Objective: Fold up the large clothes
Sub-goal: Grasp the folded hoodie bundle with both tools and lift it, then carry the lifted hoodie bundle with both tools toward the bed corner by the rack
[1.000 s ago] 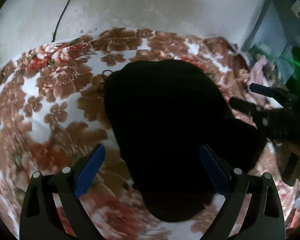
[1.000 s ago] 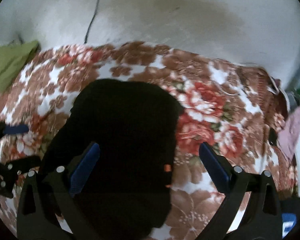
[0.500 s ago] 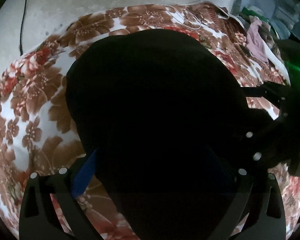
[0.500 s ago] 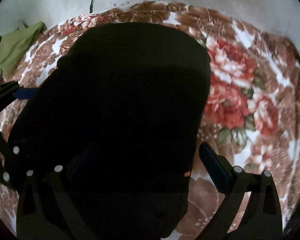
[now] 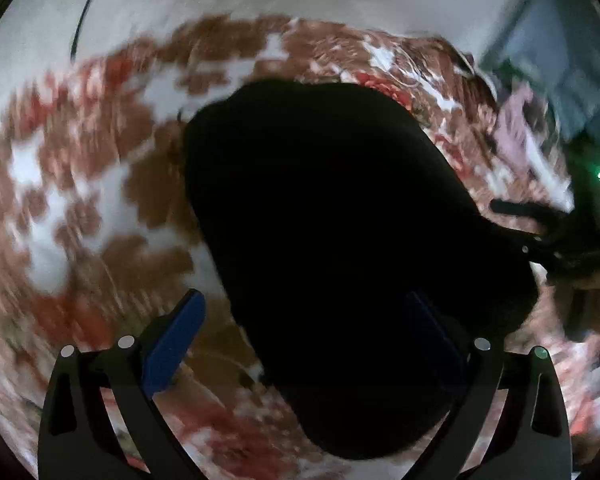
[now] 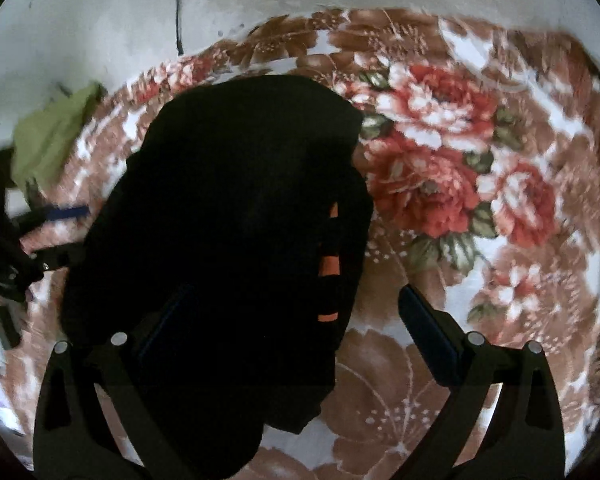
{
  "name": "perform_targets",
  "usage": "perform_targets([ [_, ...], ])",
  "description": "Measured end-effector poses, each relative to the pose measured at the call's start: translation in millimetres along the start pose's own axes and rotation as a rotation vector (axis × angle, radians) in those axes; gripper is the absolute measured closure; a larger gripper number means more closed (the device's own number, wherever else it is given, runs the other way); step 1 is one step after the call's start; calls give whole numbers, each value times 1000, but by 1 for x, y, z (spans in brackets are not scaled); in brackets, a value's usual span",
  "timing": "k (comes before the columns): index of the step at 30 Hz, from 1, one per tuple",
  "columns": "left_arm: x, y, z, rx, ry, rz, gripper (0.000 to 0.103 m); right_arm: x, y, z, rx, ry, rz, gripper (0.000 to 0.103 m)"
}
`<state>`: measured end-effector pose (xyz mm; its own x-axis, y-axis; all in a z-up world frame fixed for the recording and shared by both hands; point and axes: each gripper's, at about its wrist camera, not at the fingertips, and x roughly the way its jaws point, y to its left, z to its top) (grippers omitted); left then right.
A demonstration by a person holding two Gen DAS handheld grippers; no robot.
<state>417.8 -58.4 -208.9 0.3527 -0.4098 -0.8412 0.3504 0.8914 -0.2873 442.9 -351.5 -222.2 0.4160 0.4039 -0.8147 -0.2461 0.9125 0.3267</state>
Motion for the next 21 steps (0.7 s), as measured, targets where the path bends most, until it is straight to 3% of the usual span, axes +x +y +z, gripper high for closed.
perform_targets([
  [3,14,40,-8,-203,70,-170,5,14,-17,3,78,61,109,5],
  [6,30,54,-14,-304,104,-289,5,30,-29,0,145,97,186,5],
  [12,62,56,-18,-371,131,-422,4,68,-39,-5,249,154,316,5],
  [16,76,62,-23,-404,134,-472,4,92,-44,-7,321,177,392,4],
  [21,95,59,-29,-438,147,-554,4,105,-52,-11,347,155,429,4],
])
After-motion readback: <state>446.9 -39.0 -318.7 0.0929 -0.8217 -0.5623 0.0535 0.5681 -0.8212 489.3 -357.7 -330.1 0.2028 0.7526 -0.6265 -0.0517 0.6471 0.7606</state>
